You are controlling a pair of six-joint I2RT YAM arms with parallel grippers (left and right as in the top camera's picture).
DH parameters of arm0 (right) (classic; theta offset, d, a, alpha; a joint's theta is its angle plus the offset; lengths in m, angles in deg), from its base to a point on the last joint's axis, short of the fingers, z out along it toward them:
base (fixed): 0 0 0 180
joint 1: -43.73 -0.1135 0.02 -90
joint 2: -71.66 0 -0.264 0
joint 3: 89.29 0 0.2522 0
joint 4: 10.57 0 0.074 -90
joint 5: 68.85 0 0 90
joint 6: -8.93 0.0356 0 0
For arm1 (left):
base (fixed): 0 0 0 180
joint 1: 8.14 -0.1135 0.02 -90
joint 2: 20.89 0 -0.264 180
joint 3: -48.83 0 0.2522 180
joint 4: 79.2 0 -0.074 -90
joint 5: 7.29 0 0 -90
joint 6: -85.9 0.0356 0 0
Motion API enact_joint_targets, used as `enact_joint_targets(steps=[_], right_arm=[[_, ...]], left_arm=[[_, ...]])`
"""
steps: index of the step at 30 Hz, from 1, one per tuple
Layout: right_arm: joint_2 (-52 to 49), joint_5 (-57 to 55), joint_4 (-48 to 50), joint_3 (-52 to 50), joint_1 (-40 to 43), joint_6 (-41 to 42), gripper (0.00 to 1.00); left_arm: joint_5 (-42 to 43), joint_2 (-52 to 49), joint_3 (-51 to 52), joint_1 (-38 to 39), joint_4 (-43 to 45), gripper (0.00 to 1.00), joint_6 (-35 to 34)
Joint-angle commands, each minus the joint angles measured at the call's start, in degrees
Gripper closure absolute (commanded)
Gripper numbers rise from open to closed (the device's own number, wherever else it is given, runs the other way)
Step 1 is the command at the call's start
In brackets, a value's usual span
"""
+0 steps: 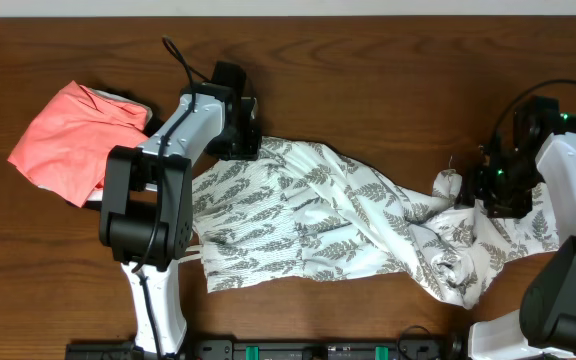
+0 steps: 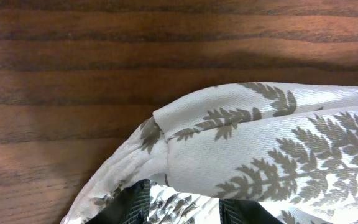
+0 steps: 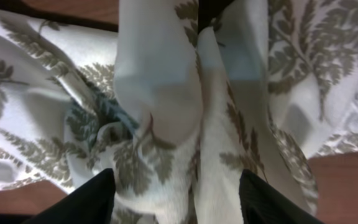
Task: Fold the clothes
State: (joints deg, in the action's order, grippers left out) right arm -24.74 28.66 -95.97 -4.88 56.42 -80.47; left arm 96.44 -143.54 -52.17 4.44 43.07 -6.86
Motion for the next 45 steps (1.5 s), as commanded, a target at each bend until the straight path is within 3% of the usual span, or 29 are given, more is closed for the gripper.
enact_joint_targets(steps=[1,2,3,7,11,13,18,26,28,36,45], right_arm=[[-0.26,0.92,2.29,-1.75,-0.87,1.92,0.48],[-0.26,0.92,3.21,-2.05,-0.87,2.14,0.66],[-0.26,0.90,4.04,-2.14,-0.87,2.16,0.99],[-0.09,2.62,7.04,-0.61,-0.87,2.78,0.99],[1.16,2.27,10.97,7.91,-0.09,6.47,0.99],[1.49,-3.06,13.11,15.63,1.64,11.28,0.99],[1.49,-12.24,17.90,24.15,6.27,19.82,0.99],[-0.15,-8.74,30.03,25.86,13.33,25.55,0.99],[-1.49,-8.74,31.32,25.86,13.66,25.49,0.99],[-9.40,-6.27,34.82,25.86,12.87,25.07,0.99],[-17.18,-1.40,40.35,25.86,11.45,24.92,0.99]], left_arm=[[-0.85,-1.70,0.79,-0.24,-0.98,0.62,-0.11],[-0.85,-1.70,0.79,-0.24,-0.98,0.63,-0.11],[-0.85,-1.70,0.79,-0.24,-0.98,0.63,-0.11],[-0.85,-1.70,0.79,-0.24,-1.01,0.63,-0.11],[-0.85,-1.70,0.79,-0.24,-1.05,0.62,-0.11],[-0.85,-1.70,0.79,-0.24,-1.03,0.63,-0.11],[-0.85,-1.70,0.79,-0.24,-1.79,0.63,-0.09],[-0.87,-1.70,0.76,-0.24,-2.03,0.63,-0.11],[-0.87,-1.66,0.76,-0.28,-1.49,0.67,-0.11],[-1.22,-1.22,-0.52,-0.31,10.01,0.68,-0.50],[-8.87,-1.22,-1.31,-0.39,24.74,0.68,-0.55]])
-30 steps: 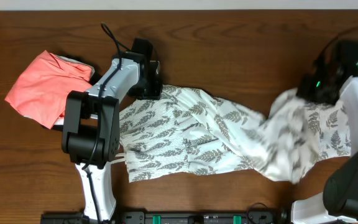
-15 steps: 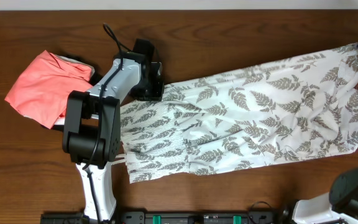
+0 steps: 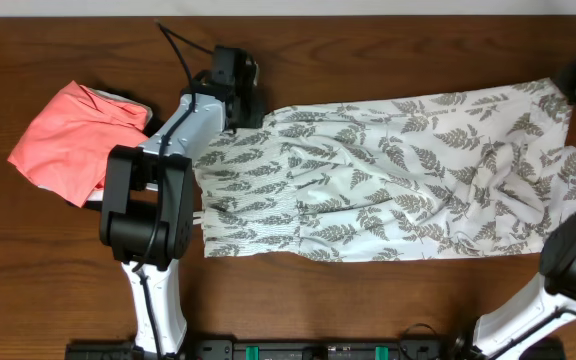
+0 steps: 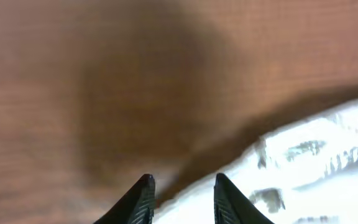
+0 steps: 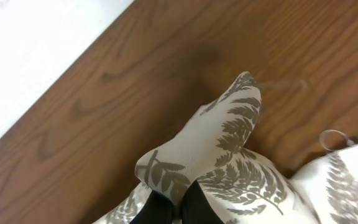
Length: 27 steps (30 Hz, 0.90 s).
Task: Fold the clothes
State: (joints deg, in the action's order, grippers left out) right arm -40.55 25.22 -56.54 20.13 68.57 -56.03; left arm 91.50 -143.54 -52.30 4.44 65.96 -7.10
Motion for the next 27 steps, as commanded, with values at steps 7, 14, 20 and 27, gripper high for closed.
enact_joint_targets(steps=[7,14,20,27], right_arm=[[-2.99,2.60,5.53,0.85,-2.69,-3.04,0.99],[-2.99,2.71,8.44,0.87,-3.17,-2.82,0.99],[-2.99,-1.16,8.85,0.90,-2.54,-2.82,0.99],[-2.86,-1.36,7.39,0.90,1.22,-2.49,0.99]], left_arm=[[-1.46,-0.09,-2.89,-0.20,-3.26,0.71,-1.60],[2.38,1.29,-2.73,1.18,-16.02,0.73,-1.81],[2.29,1.14,-0.68,2.64,-15.61,0.73,-1.75],[2.29,1.14,-0.59,2.73,-13.99,0.73,-1.77]])
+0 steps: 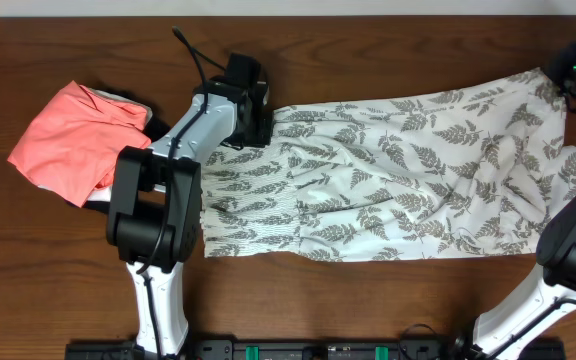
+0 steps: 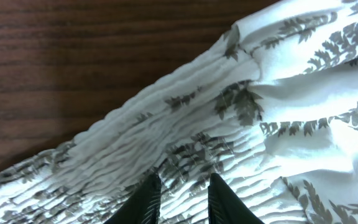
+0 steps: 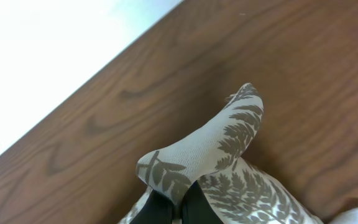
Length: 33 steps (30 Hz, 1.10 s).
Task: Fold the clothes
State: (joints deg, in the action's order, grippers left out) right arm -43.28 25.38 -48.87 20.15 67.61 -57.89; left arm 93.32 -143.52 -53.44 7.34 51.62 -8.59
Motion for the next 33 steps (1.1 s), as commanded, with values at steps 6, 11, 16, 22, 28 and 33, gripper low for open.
enact_joint_targets(steps=[6,11,16,22,28,33], right_arm=[[-0.13,-2.05,-1.88,0.87,4.07,0.55,0.99],[-0.13,-0.81,-1.86,0.87,3.63,-0.15,0.99],[-0.13,1.40,-1.88,0.87,1.99,-1.64,0.99],[-0.15,1.97,-1.38,0.87,-0.37,-3.13,0.98],[-0.46,1.31,1.70,0.87,-1.09,-3.08,0.98],[-1.49,-3.69,5.73,0.87,-1.03,-2.84,0.87]], left_arm=[[0.52,0.37,0.55,-0.17,0.92,0.73,-0.31],[0.55,-2.54,0.55,-0.17,1.16,0.73,-0.31],[0.48,-4.42,0.55,-0.35,4.24,0.73,-0.28],[-4.17,-5.77,0.55,-1.64,13.09,0.73,-0.33],[-9.18,-5.97,0.55,-4.79,21.62,0.73,-2.32],[-9.81,-5.97,0.55,-8.44,23.06,0.73,-5.84]])
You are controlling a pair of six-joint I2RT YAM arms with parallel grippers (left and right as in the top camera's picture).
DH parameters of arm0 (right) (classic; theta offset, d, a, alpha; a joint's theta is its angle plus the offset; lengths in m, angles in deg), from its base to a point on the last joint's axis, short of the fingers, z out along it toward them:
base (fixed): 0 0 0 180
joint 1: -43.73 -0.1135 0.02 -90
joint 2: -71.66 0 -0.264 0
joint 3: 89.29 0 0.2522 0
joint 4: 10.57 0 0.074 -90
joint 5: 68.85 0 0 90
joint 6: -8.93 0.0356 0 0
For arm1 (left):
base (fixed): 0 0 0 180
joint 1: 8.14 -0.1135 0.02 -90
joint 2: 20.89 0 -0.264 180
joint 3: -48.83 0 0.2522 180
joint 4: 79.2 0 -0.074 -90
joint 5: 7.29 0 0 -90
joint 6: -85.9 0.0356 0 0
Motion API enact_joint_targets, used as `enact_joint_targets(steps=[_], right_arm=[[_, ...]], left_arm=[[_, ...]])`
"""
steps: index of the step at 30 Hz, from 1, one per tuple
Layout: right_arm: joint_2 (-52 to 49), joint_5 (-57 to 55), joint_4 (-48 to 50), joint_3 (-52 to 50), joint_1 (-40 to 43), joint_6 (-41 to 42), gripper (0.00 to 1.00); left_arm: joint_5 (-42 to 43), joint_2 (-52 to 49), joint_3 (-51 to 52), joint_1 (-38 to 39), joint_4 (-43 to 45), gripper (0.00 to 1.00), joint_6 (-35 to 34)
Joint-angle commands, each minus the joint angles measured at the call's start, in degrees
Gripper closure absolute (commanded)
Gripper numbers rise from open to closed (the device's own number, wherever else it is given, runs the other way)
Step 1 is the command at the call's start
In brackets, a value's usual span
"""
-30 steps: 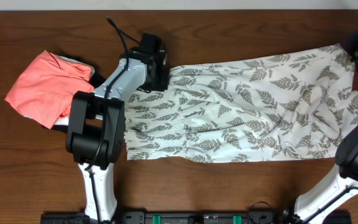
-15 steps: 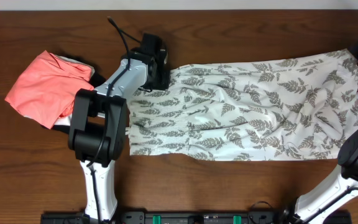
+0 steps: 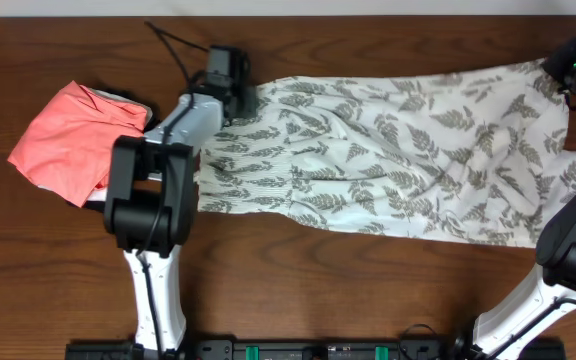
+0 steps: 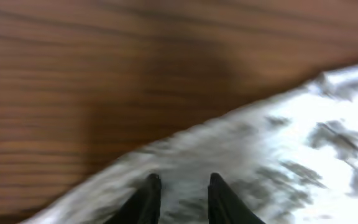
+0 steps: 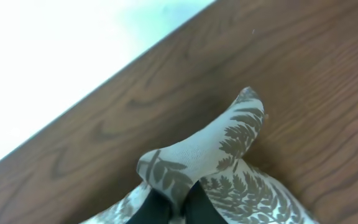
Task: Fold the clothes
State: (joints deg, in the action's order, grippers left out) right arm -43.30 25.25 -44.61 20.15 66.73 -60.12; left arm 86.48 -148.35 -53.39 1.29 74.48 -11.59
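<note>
A white garment with a grey fern print (image 3: 388,150) lies spread lengthwise across the wooden table. My left gripper (image 3: 233,92) is at its far left corner, on the gathered waistband. In the blurred left wrist view its fingers (image 4: 149,190) sit on the pale cloth (image 4: 278,143), shut on it with a gap between them. My right gripper (image 3: 566,68) is at the far right corner. It is shut on a pinched fold of the garment (image 5: 210,149), which stands up between the jaws of the right gripper (image 5: 178,202).
A crumpled coral cloth (image 3: 68,135) lies at the left, close to the left arm. The table's far edge and a white surface beyond it (image 5: 73,62) run just behind the right gripper. Bare wood (image 3: 368,290) lies in front of the garment.
My left gripper has moved farther back and to the left, and the garment's left corner has gone with it. The cloth now lies nearer the far edge. The right gripper has barely moved.
At first the garment lay bunched in the middle, my right gripper low in the right-hand bunch and my left at the far left corner. Then it was stretched long, with the right gripper at the far right corner. Since then the left end has shifted right, then back-left.
</note>
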Motion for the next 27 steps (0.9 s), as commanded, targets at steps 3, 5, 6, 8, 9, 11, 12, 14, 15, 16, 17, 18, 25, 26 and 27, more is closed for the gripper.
enact_joint_targets(steps=[3,5,6,8,9,11,12,14,15,16,17,18,25,26,27], right_arm=[[-3.32,-4.07,3.61,0.87,-0.09,-0.68,0.67],[-4.52,-3.19,4.31,0.87,0.02,-1.79,0.56],[-5.35,-1.51,4.85,0.87,0.24,-3.34,0.50],[-5.88,0.76,4.15,0.87,0.59,-5.62,0.45],[-5.86,0.92,3.15,0.87,0.74,-6.16,0.43],[-5.03,0.90,0.09,0.96,1.44,-7.78,0.43],[-4.39,0.87,-1.70,0.96,1.84,-8.15,0.43],[-2.67,0.85,-6.67,0.96,2.93,-8.90,0.45],[-1.42,0.81,-10.64,0.96,3.82,-9.09,0.48],[-0.48,0.74,-13.70,0.96,4.57,-9.07,0.51],[0.39,0.68,-16.76,0.96,5.38,-9.03,0.54],[1.46,0.66,-20.39,0.96,6.40,-9.03,0.55],[4.48,-4.07,-38.16,0.70,12.72,-9.42,0.61],[4.37,-4.02,-38.23,0.26,13.25,-10.32,0.66],[4.24,-3.28,-37.83,-0.70,13.88,-11.85,0.72]], left_arm=[[-2.89,-1.14,0.50,-3.74,-0.20,0.73,-2.93],[-2.71,-1.14,0.50,-3.98,-0.92,0.73,-2.91],[-2.71,-1.14,0.50,-3.96,-1.55,0.73,-2.89],[-2.21,-1.11,0.48,-3.85,-2.86,0.73,-2.86],[-1.01,-1.07,0.48,-3.85,-3.48,0.74,-2.86],[1.92,-0.63,0.48,-3.85,-4.96,0.74,-2.86],[2.71,-0.17,0.48,-3.85,-5.79,0.75,-2.86],[3.32,1.01,0.48,-3.85,-7.21,0.75,-2.82],[3.28,2.08,0.48,-3.85,-8.17,0.76,-2.64],[3.28,2.95,0.48,-3.85,-8.85,0.76,-2.60],[3.30,4.28,0.48,-3.85,-9.70,0.76,-2.45],[3.30,5.62,0.48,-3.85,-10.62,0.76,-2.45],[3.41,16.68,0.48,-0.94,-20.81,0.79,-2.51],[3.65,17.59,0.48,-0.24,-21.92,0.79,-2.49],[3.76,18.56,0.48,0.76,-23.30,0.79,-2.49]])
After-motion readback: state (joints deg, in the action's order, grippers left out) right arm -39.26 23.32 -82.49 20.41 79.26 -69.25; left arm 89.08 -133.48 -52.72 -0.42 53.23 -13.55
